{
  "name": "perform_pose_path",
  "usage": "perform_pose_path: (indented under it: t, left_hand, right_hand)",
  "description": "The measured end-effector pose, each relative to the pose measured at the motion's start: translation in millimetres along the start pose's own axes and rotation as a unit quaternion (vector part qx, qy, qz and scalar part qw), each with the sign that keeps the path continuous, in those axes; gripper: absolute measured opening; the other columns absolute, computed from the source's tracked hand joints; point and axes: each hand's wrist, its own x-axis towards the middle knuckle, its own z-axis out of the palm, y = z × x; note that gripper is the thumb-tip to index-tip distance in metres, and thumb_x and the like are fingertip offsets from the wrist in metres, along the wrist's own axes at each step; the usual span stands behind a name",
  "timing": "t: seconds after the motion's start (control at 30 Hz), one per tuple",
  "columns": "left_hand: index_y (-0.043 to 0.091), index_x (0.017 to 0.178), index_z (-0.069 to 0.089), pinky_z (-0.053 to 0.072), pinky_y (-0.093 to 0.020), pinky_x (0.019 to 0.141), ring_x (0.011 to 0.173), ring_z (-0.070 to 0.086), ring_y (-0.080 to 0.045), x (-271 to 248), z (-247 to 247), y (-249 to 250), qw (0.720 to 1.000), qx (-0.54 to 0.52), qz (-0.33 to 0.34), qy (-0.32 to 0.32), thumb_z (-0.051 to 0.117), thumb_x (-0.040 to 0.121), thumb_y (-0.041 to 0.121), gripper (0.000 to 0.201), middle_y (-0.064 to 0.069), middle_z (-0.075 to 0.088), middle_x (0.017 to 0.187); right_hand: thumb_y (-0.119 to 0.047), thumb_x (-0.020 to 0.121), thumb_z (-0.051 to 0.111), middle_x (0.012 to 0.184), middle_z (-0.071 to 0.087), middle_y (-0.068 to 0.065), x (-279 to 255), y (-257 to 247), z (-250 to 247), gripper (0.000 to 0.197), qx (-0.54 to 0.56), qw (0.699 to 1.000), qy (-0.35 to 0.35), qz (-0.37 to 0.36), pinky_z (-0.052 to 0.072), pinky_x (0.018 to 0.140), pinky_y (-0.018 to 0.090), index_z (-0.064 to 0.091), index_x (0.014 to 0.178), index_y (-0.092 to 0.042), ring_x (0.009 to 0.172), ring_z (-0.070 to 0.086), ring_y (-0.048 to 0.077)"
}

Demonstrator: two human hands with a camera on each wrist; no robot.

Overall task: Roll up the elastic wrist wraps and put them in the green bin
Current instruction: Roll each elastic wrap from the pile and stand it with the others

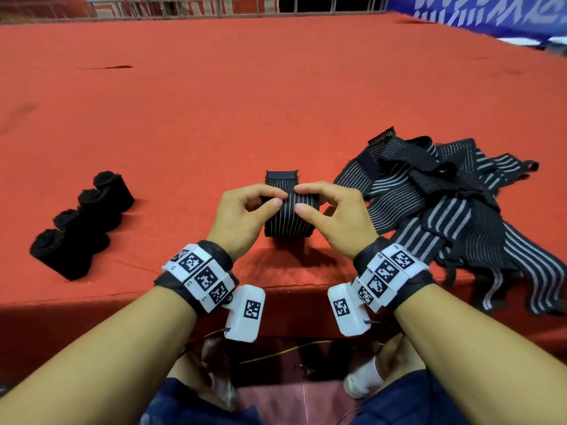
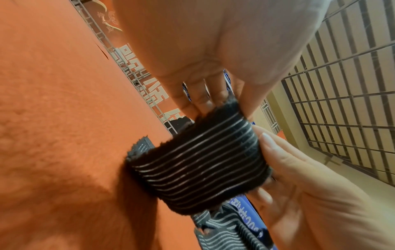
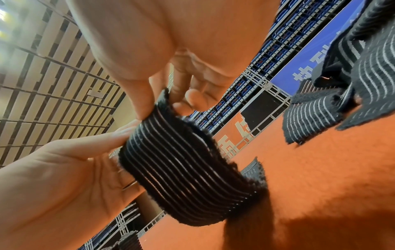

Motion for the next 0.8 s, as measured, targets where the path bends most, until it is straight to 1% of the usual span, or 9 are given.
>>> perform_pose_path:
  t: [0.13, 0.23, 0.3, 0.4, 0.5, 0.6, 0.67, 0.77, 0.8]
  left_hand:
    - [0.017, 0.103, 0.074, 0.053, -0.017, 0.076, 0.084, 0.070, -0.003, -3, -2, -1, 1.000, -0.008, -0.016, -0.013, 0.074, 0.087, 0.000, 0.023, 0.007, 0.076, 0.089]
    - [0.021, 0.108, 0.072, 0.055, -0.020, 0.078, 0.087, 0.073, -0.005, -2, -3, -1, 1.000, 0.004, -0.023, -0.019, 0.078, 0.085, 0.001, 0.032, 0.009, 0.076, 0.088]
    - [0.026, 0.107, 0.071, 0.055, -0.021, 0.079, 0.087, 0.072, -0.004, -1, -4, -3, 0.999, 0.020, -0.021, -0.017, 0.078, 0.084, 0.001, 0.034, 0.010, 0.076, 0.087]
    - [0.028, 0.105, 0.071, 0.054, -0.022, 0.083, 0.087, 0.072, -0.002, -1, -2, -9, 0.999, 0.040, -0.023, -0.006, 0.078, 0.084, 0.002, 0.034, 0.010, 0.075, 0.090]
    - [0.034, 0.099, 0.072, 0.056, -0.029, 0.087, 0.090, 0.072, -0.006, -1, 0, -19, 0.997, 0.072, -0.025, 0.009, 0.079, 0.085, 0.009, 0.030, 0.010, 0.076, 0.091]
    - [0.037, 0.087, 0.071, 0.052, -0.030, 0.083, 0.085, 0.067, -0.011, -2, 3, -31, 0.992, 0.123, -0.039, 0.006, 0.078, 0.087, 0.018, 0.020, 0.010, 0.071, 0.091]
    - [0.037, 0.081, 0.069, 0.048, -0.027, 0.080, 0.079, 0.060, -0.010, -4, 5, -38, 0.990, 0.119, -0.072, 0.000, 0.078, 0.087, 0.016, 0.024, 0.008, 0.067, 0.092]
    - [0.026, 0.079, 0.070, 0.046, -0.025, 0.068, 0.068, 0.056, -0.005, -11, 10, -44, 0.989, 0.086, -0.120, -0.024, 0.073, 0.091, 0.012, 0.018, 0.011, 0.064, 0.075]
    - [0.021, 0.079, 0.070, 0.045, -0.024, 0.063, 0.063, 0.055, -0.004, -12, 11, -47, 0.988, 0.060, -0.142, -0.022, 0.071, 0.092, 0.011, 0.017, 0.011, 0.064, 0.070]
  right_hand:
    - [-0.020, 0.086, 0.080, 0.109, 0.074, -0.010, 1, 1, 0, 0.032, -0.023, 1.000, -0.002, 0.014, 0.055, 0.094, 0.028, 0.074, 0.118, -0.021, 0.097, 0.068, 0.001]
    - [-0.025, 0.086, 0.080, 0.110, 0.074, -0.010, 2, 5, 0, 0.033, -0.037, 0.999, -0.005, 0.028, 0.055, 0.094, 0.028, 0.074, 0.118, -0.022, 0.100, 0.069, 0.002]
    - [-0.027, 0.086, 0.080, 0.104, 0.075, -0.011, 3, 7, 1, 0.028, -0.050, 0.998, -0.012, 0.036, 0.054, 0.092, 0.024, 0.076, 0.113, -0.022, 0.096, 0.068, -0.001]
    - [-0.028, 0.088, 0.077, 0.089, 0.072, -0.016, 2, 9, 3, 0.017, -0.078, 0.996, -0.026, 0.034, 0.050, 0.082, 0.018, 0.078, 0.103, -0.022, 0.081, 0.065, -0.003]
    - [-0.025, 0.092, 0.072, 0.080, 0.070, -0.014, 2, 12, 7, 0.007, -0.076, 0.995, -0.049, 0.034, 0.050, 0.073, 0.020, 0.075, 0.096, -0.021, 0.074, 0.064, 0.002]
    - [-0.023, 0.096, 0.068, 0.074, 0.066, -0.016, 0, 24, 13, 0.007, -0.064, 0.993, -0.078, 0.053, 0.047, 0.069, 0.025, 0.073, 0.093, -0.019, 0.068, 0.058, -0.003]
    - [-0.024, 0.097, 0.065, 0.067, 0.061, -0.017, -5, 34, 17, 0.011, -0.052, 0.990, -0.102, 0.080, 0.044, 0.067, 0.027, 0.071, 0.089, -0.019, 0.062, 0.053, -0.003]
    - [-0.027, 0.096, 0.066, 0.078, 0.065, -0.012, -11, 45, 22, 0.009, -0.034, 0.988, -0.118, 0.092, 0.050, 0.073, 0.038, 0.070, 0.092, -0.020, 0.071, 0.056, 0.003]
    - [-0.028, 0.094, 0.068, 0.087, 0.069, -0.012, -13, 48, 23, 0.008, -0.021, 0.988, -0.119, 0.092, 0.052, 0.077, 0.037, 0.071, 0.099, -0.021, 0.079, 0.061, 0.005]
